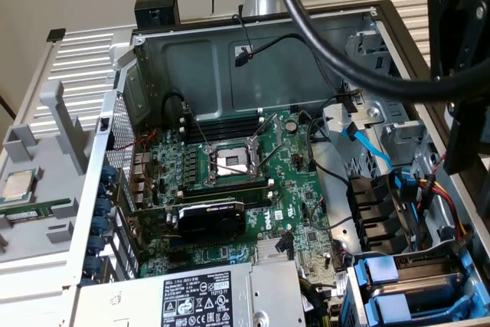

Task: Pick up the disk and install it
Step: 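Insert the first disk wire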

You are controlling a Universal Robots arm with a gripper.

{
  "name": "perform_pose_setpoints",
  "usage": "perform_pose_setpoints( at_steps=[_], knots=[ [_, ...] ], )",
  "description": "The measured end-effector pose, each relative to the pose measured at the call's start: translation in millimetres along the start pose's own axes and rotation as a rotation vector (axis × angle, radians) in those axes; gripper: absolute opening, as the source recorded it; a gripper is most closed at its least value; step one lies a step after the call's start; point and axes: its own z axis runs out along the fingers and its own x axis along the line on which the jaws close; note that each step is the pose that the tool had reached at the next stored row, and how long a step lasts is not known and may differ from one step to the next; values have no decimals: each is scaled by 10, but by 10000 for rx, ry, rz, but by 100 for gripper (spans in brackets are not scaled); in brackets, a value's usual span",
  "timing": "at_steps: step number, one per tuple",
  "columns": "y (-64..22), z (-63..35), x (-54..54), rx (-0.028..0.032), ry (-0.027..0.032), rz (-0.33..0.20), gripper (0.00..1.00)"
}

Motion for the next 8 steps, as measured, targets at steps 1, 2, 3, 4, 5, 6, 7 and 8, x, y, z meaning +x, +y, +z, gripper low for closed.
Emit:
perform_pose_setpoints(
  at_steps=[1, 2, 3, 4, 5, 6, 7, 8],
  knots=[
    [0, 1, 0, 25, -12, -183, 43],
    [0, 3, -1, 50, -24, -367, 43],
    [1, 9, -1, 74, -36, -544, 43],
    [1, 17, -2, 96, -50, -711, 43],
    [1, 26, -3, 111, -75, -799, 43],
    [2, 34, -1, 119, -108, -831, 43],
    [3, 41, 1, 125, -174, -851, 43],
    [4, 45, 4, 121, -267, -870, 43]
  ],
)
